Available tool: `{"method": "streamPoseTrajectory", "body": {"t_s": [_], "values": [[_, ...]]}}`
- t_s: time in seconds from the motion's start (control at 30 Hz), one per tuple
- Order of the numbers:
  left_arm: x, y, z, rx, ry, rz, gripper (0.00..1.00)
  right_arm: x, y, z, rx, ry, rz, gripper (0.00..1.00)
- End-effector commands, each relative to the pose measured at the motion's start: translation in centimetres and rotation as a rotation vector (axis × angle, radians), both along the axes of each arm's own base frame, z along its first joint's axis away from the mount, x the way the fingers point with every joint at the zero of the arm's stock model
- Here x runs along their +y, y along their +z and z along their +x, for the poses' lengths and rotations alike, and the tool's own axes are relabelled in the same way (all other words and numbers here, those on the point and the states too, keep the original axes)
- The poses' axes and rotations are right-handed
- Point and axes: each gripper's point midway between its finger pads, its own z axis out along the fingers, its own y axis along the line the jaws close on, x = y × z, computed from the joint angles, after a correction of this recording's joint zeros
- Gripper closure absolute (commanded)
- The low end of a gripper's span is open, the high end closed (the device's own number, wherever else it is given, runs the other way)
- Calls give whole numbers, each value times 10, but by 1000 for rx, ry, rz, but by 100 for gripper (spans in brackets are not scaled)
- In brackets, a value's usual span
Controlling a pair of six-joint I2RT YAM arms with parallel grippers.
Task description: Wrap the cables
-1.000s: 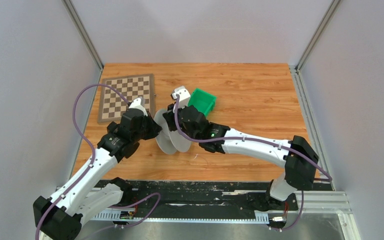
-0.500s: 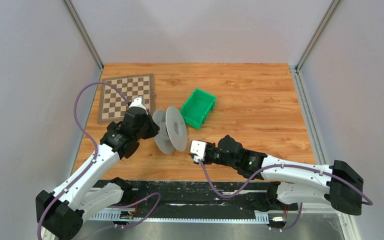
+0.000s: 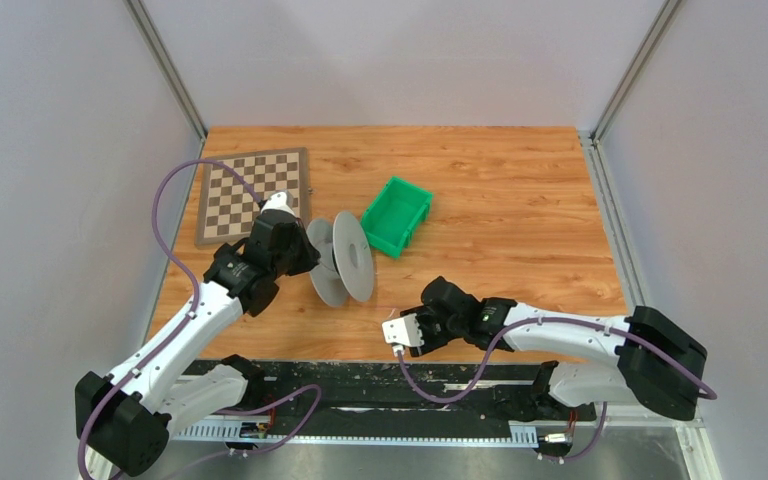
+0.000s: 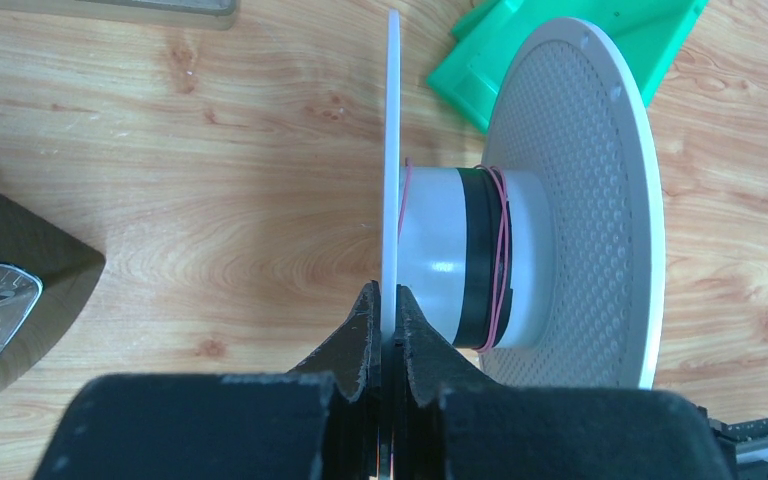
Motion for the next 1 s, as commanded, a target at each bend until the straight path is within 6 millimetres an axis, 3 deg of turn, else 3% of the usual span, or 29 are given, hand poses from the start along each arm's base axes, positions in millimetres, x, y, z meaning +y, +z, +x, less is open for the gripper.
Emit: {"method": "streamPoseTrajectory", "body": {"t_s": [0.0,0.43,0.5,0.63,0.73,0.83,0.9,0.97], "values": [[-6,39,19,-120,11,-61,100,9,-1,3,-15,43,-13,57],[-4,42,17,-125,14,-65,100,24,-21,11,-30,82,-32,61],[-4,42,18,-126,17,-66,100,22,-26,9,-11,84,-56,66],[-3,42,18,-127,21,-66,100,20,-30,2,32,88,-73,87],[-3,42,19,-126,25,-69,100,24,-26,0,54,81,-55,98],[-3,42,19,-125,26,-74,100,31,-21,-3,98,59,-25,100],[-4,42,19,-128,24,-80,100,41,-8,-6,129,40,28,100],[-6,46,20,-143,19,-90,100,58,19,-5,138,7,134,100]]}}
